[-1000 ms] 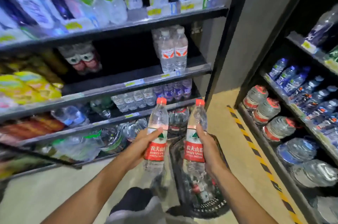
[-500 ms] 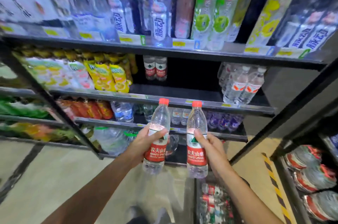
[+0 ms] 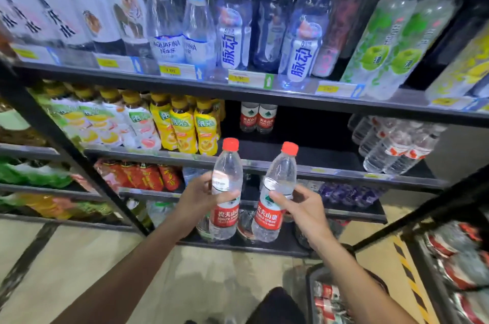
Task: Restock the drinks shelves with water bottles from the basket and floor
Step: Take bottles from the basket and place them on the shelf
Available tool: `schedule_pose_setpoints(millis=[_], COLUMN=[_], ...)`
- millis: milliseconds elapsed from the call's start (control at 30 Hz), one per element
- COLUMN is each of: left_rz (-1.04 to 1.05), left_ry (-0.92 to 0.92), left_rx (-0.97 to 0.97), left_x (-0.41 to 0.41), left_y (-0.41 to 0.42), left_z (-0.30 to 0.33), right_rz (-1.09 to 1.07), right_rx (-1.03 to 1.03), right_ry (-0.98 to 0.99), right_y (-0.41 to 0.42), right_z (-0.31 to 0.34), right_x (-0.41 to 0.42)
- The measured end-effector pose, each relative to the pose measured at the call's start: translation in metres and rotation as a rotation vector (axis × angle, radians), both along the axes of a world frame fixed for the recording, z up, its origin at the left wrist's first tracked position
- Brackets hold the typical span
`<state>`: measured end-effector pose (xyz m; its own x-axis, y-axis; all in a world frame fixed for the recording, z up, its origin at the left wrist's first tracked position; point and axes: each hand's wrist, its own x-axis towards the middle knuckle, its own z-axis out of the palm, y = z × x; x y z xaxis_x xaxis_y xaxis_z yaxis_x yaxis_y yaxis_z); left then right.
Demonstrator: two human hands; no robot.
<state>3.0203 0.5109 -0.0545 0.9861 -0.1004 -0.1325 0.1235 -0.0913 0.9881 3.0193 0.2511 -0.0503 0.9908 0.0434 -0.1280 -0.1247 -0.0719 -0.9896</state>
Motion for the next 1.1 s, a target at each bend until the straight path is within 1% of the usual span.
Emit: schedule_pose_setpoints(millis=[100,200,300,400,533,600,667,733,800,900,1100], left_rz=[-0.012,-0.031,-0.041,-0.022,-0.01,0.002,0.014,0.023,0.037,0.043,0.041], left_ry=[-0.05,-0.081,-0.136,-0.149,-0.223,-0.27,-0.303,-0.325,-0.344,-0.371,-0.391], left_rx=[0.038,0.034,0.052,0.066,0.099,0.121,0.106,0.097,0.088,0.063,0.08], left_x=[0.018,0.034,0.049,0.067,0.092,0.101,0.109,0.114,0.116,0.118,0.119], left_y=[0.008,0.012,0.012,0.009,0.003,0.001,0.0,-0.001,-0.003,-0.003,-0.002], left_z=[0.0,0.001,0.004,0.006,0.007,0.007,0.004,0.002,0.003,0.007,0.011], right_rz=[0.024,0.043,0.078,0.108,0.077,0.014,-0.063,-0.095,-0.101,-0.107,-0.094], right_rx=[-0.066,-0.094,-0.102,-0.109,-0.085,-0.064,-0.065,-0.114,-0.173,-0.18,-0.268], right_ry=[-0.034,-0.076,-0.112,-0.162,-0.254,-0.345,-0.48,-0.579,-0.63,-0.612,-0.479], right_y=[0.0,0.0,0.001,0.002,0.001,0.001,0.002,0.001,-0.001,0.001,0.003], right_z=[-0.001,0.003,0.005,0.004,-0.008,-0.017,-0.024,-0.028,-0.032,-0.04,-0.059], right_x=[0.01,0.023,0.04,0.058,0.074,0.079,0.084,0.096,0.115,0.144,0.191])
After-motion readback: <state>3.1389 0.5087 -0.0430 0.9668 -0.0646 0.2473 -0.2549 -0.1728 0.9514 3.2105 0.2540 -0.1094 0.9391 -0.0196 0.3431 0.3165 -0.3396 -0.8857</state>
